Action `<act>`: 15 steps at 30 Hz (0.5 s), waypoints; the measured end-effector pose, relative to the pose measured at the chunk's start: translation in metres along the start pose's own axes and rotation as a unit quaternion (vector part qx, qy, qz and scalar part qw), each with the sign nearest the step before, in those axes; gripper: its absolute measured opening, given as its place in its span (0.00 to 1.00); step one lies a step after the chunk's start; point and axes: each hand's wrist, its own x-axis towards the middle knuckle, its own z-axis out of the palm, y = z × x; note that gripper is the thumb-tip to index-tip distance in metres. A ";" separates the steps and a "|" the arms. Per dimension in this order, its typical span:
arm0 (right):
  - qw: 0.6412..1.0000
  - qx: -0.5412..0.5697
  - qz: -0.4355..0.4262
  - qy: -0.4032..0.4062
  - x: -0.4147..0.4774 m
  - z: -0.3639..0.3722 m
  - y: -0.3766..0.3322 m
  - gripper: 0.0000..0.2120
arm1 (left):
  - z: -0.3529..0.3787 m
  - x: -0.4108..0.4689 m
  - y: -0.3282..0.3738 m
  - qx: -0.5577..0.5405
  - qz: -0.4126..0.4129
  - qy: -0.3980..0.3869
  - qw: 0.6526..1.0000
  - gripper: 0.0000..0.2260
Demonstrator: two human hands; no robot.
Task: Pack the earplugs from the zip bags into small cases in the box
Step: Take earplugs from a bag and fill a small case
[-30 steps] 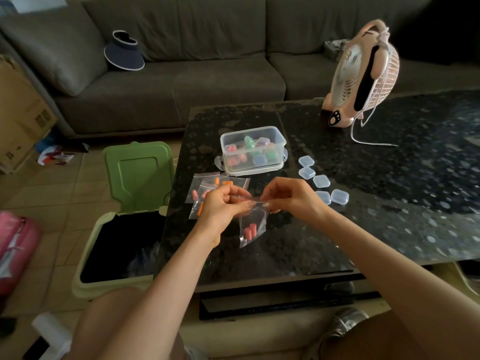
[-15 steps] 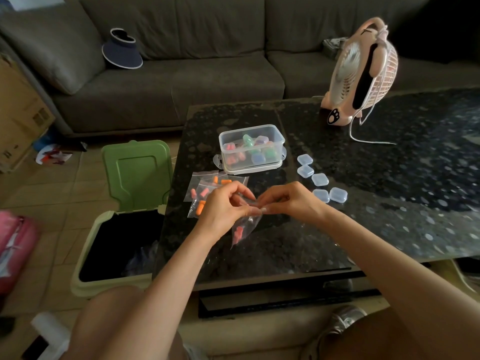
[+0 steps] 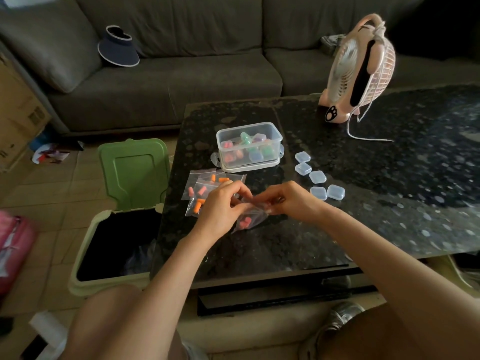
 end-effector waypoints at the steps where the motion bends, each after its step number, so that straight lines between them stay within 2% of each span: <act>1: 1.000 -0.006 0.004 -0.010 0.000 0.000 0.000 0.22 | 0.002 0.002 -0.003 -0.006 0.000 -0.005 1.000 0.07; 4: 0.999 -0.009 0.025 -0.035 -0.001 0.001 0.001 0.27 | 0.005 0.004 -0.009 -0.017 0.018 -0.038 0.999 0.08; 7: 0.998 0.007 0.044 -0.050 -0.001 -0.001 0.001 0.23 | 0.008 0.003 -0.012 0.011 0.032 -0.054 0.998 0.05; 11: 0.997 0.028 0.049 -0.044 -0.002 -0.003 -0.001 0.16 | 0.008 0.002 -0.010 0.051 0.037 -0.016 0.998 0.04; 15: 0.998 0.011 0.048 -0.040 -0.001 -0.005 0.001 0.12 | -0.001 0.001 -0.001 0.024 0.052 0.017 0.998 0.06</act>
